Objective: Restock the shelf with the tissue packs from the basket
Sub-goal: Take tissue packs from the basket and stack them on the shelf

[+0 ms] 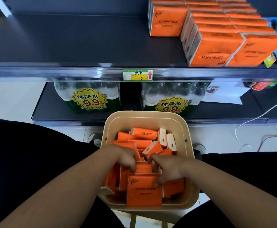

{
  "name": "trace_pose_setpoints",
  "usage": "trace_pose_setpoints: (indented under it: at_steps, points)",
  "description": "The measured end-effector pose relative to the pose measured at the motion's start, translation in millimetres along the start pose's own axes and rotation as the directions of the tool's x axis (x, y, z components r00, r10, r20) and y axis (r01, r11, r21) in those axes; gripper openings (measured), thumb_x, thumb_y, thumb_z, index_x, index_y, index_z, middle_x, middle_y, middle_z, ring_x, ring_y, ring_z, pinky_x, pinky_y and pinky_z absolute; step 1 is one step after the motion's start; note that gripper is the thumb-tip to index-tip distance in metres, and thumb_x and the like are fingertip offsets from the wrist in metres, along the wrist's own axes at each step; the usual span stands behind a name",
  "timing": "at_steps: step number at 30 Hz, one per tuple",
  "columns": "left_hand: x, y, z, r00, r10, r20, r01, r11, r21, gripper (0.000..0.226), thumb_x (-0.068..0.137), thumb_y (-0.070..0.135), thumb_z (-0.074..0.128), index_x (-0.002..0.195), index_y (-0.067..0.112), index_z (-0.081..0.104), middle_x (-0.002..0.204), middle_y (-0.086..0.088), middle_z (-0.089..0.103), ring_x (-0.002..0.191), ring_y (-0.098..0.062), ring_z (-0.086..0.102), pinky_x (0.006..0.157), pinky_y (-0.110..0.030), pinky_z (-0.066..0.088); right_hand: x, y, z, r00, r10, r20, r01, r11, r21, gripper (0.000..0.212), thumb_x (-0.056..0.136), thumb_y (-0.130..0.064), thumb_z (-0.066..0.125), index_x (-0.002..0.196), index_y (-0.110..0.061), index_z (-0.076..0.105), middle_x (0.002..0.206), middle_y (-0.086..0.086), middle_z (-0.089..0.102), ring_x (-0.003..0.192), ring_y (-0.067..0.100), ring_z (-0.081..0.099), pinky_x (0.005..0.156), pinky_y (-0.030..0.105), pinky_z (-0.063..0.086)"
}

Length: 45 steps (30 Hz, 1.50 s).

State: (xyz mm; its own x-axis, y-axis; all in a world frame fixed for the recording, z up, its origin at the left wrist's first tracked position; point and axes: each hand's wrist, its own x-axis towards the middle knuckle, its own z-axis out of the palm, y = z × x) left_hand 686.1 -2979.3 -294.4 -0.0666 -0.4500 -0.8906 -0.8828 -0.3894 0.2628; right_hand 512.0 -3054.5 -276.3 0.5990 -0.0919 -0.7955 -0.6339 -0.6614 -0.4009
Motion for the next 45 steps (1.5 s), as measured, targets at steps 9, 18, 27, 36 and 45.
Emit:
trace_pose_setpoints:
  at_steps: [9,18,27,36,45]
  points:
    - [-0.7,-1.9,-1.8,0.993,0.075,-0.091,-0.08,0.996,-0.046,0.047,0.088,0.036,0.065,0.133,0.028,0.052,0.133,0.0,0.053,0.118,-0.021,0.052,0.102,-0.036,0.042,4.8,4.8,5.8,0.999,0.034,-0.017,-0.032,0.996,0.083,0.095,0.078,-0.032,0.078,0.147,-0.036,0.013,0.131,0.005,0.054,0.118,0.026,0.053,0.097,0.038,0.045]
    - [-22.8,-9.4,-37.7,0.951,0.121,-0.284,-0.172,0.972,-0.16,0.042,0.091,0.028,0.063,0.131,0.025,0.052,0.134,-0.004,0.053,0.119,-0.023,0.051,0.097,-0.03,0.041,-19.1,5.6,-28.5,0.97,-0.054,-0.236,0.121,0.953,0.279,0.077,0.088,-0.023,0.069,0.143,-0.041,0.02,0.126,-0.006,0.052,0.113,0.014,0.052,0.1,0.032,0.043]
    - [-111.7,9.4,-128.7,0.802,0.208,-0.56,-0.387,0.895,-0.222,0.024,0.094,0.022,0.062,0.117,0.022,0.058,0.111,-0.001,0.063,0.104,-0.021,0.062,0.085,-0.036,0.052,-72.1,-4.9,-109.0,0.79,-0.154,-0.593,0.336,0.918,0.21,0.073,0.092,-0.021,0.065,0.145,-0.045,0.021,0.122,-0.018,0.046,0.111,0.006,0.054,0.095,0.025,0.048]
    - [-180.5,35.0,-204.8,0.655,0.208,-0.726,-0.526,0.816,-0.241,0.057,0.074,-0.009,0.07,0.115,0.031,0.065,0.108,0.003,0.066,0.098,-0.02,0.066,0.079,-0.043,0.06,-121.5,-18.4,-188.5,0.591,-0.212,-0.779,0.348,0.938,0.009,0.073,0.087,-0.014,0.071,0.145,-0.028,0.03,0.117,-0.021,0.043,0.11,0.004,0.047,0.09,0.007,0.035]
    - [-181.4,47.8,-272.9,0.499,-0.12,-0.858,-0.739,0.459,-0.494,0.043,0.081,-0.006,0.067,0.119,0.01,0.055,0.109,-0.01,0.067,0.096,-0.018,0.067,0.077,-0.031,0.058,-143.8,-28.7,-291.3,0.446,-0.225,-0.866,0.229,0.964,-0.133,0.062,0.085,-0.007,0.071,0.136,-0.014,0.037,0.096,-0.011,0.046,0.091,0.01,0.049,0.068,0.002,0.031]
